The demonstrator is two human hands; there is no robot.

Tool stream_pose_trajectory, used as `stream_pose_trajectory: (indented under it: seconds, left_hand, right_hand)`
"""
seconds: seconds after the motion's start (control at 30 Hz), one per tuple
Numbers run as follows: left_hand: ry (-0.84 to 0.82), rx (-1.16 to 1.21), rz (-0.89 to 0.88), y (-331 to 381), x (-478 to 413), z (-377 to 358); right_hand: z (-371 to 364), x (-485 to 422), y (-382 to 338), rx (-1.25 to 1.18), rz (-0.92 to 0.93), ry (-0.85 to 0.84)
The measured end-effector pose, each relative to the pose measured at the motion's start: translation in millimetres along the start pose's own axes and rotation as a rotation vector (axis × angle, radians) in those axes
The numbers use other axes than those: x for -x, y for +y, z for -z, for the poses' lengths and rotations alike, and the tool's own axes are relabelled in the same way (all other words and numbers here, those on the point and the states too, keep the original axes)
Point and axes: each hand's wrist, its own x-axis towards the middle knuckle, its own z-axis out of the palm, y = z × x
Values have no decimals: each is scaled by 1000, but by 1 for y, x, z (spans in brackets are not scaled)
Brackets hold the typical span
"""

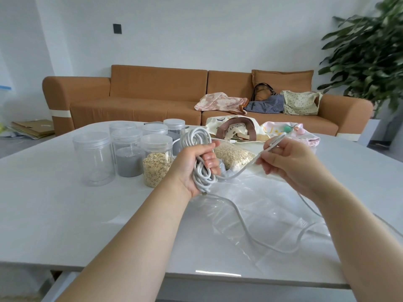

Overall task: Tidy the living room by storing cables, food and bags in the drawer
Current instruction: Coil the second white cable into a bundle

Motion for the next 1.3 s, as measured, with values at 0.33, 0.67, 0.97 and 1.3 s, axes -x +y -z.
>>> stream_pose_trajectory:
  seconds: [0.33, 0.67, 0.97, 1.3]
  left_hand:
    - [-34, -230, 228, -12, -2, -2]
    - [-360, -322, 404, -15, 2, -2]
    - [-343, -672, 392, -17, 9, -8]
    - [-528, -644, 443, -19, 9, -4]
  right_hand:
    - [-16, 7, -15, -157, -1, -146]
    - [-29, 10, -26, 392, 140, 173]
    - [-40, 12, -29, 615, 90, 149]
    - [-34, 10, -25, 719, 123, 160]
